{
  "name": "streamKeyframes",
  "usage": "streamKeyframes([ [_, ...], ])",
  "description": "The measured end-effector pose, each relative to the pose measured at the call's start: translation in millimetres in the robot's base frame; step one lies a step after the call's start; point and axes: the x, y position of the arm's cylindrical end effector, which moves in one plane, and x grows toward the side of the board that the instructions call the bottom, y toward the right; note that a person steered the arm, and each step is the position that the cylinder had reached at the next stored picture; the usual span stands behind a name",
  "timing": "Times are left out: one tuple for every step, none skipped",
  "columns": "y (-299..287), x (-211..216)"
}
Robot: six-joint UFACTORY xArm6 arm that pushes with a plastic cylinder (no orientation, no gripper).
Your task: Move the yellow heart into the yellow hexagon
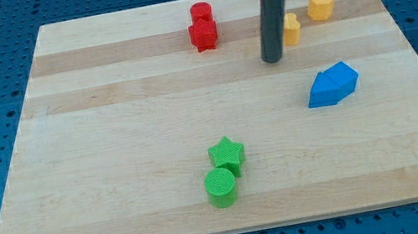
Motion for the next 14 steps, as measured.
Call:
streamKeyframes([
  [-7.3,-11.7],
  [5.1,-27.0],
  [17.0,-30.5],
  [31.4,-47.7],
  [33.5,-48.1],
  [35.2,-62.6],
  [35.2,-65.0],
  [25.6,-60.4],
  [20.0,-30.5],
  [20.0,-7.3],
  [32.3,1.1],
  [36.5,-0.7],
  [50.6,-23.4],
  [61.7,-30.8],
])
